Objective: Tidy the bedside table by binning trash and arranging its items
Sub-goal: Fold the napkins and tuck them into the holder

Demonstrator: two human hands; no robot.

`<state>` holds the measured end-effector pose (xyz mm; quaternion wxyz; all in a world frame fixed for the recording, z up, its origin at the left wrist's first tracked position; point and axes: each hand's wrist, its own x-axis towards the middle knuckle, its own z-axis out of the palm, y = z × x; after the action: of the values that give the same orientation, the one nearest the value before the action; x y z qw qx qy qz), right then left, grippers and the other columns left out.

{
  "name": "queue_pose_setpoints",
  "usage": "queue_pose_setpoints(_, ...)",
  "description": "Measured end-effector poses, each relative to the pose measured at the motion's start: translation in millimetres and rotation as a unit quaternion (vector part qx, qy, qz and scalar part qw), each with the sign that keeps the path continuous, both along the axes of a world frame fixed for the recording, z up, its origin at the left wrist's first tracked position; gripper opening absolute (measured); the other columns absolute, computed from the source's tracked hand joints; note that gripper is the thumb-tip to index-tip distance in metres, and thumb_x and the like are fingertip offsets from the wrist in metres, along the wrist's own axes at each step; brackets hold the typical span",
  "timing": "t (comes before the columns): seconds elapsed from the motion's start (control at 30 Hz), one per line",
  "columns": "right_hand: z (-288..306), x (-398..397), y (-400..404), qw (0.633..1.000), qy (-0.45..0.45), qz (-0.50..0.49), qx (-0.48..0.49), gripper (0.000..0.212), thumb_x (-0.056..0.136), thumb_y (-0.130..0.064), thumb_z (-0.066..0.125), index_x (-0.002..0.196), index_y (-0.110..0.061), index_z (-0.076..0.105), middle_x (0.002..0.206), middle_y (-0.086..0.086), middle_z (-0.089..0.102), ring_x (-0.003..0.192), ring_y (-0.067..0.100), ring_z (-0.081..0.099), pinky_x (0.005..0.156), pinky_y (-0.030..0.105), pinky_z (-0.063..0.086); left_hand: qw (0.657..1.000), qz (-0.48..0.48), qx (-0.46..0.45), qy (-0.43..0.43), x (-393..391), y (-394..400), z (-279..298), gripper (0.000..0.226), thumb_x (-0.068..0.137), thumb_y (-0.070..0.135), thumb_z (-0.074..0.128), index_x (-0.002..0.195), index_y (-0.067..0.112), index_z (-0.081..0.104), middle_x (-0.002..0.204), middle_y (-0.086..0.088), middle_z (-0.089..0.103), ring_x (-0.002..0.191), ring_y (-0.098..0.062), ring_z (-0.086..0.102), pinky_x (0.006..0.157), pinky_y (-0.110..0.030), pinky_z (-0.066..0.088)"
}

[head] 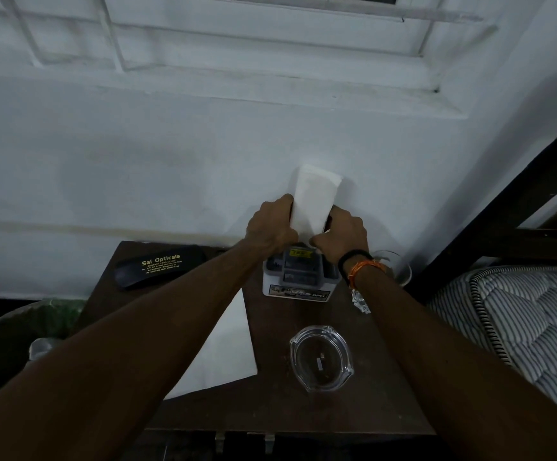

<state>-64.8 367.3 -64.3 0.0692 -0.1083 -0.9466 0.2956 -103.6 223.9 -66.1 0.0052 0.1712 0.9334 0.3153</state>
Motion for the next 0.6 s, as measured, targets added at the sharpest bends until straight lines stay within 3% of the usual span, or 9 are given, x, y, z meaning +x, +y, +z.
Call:
queue_pose_setpoints(0.13,-3,2,0,1.0,-0.002,-0.008,0.0,0.039,0.068,-0.014,0.077,0.105,-0.009,0.066,0.094,0.011,0.073,0.084,0.029,0.069,0.075,0.035,0.058,1.0,0.014,-0.002,-0.024,-2,1,1,0.048,0.059,0.02,0.071,0.103,0.006,0.057,0.099,-0.012,0.066,0.086,-0.03,0.064,0.071,-0.043,0.059)
queue_pose_setpoints(0.33,-3,2,0,1.0,0.002,0.004,0.024,0.033,0.071,-0.025,0.079,0.099,-0.011,0.07,0.095,0.009,0.073,0.088,0.028,0.067,0.066,0.026,0.048,0.996,0.004,0.017,-0.089,-5,-5,2,0.058,0.056,0.034,0.071,0.107,0.007,0.066,0.102,-0.01,0.071,0.089,-0.026,0.067,0.077,-0.042,0.06)
queue_pose_setpoints(0.47,9,2,-1,0.997,0.025,-0.027,-0.064,0.04,0.065,-0.037,0.081,0.099,-0.021,0.067,0.092,0.0,0.072,0.086,0.022,0.066,0.073,0.033,0.055,0.996,0.009,0.01,-0.092,-6,-7,-4,0.05,0.068,0.027,0.079,0.11,0.004,0.065,0.104,-0.011,0.071,0.091,-0.026,0.068,0.079,-0.041,0.06)
queue_pose_setpoints(0.53,15,0,1,0.995,0.04,-0.045,-0.082,0.032,0.066,-0.035,0.08,0.093,-0.023,0.067,0.085,-0.001,0.073,0.084,0.022,0.066,0.074,0.034,0.056,0.996,0.011,0.009,-0.092,-6,-8,-7,0.051,0.069,0.025,0.079,0.113,0.004,0.064,0.109,-0.013,0.07,0.095,-0.028,0.068,0.082,-0.043,0.059)
queue_pose_setpoints(0.6,15,0,1,0.997,0.044,-0.04,-0.054,0.023,0.069,-0.03,0.078,0.088,-0.02,0.069,0.08,0.002,0.072,0.081,0.024,0.067,0.067,0.028,0.051,0.996,0.009,0.011,-0.09,-6,-8,-6,0.052,0.068,0.025,0.079,0.113,0.004,0.064,0.11,-0.013,0.07,0.096,-0.028,0.067,0.082,-0.042,0.059)
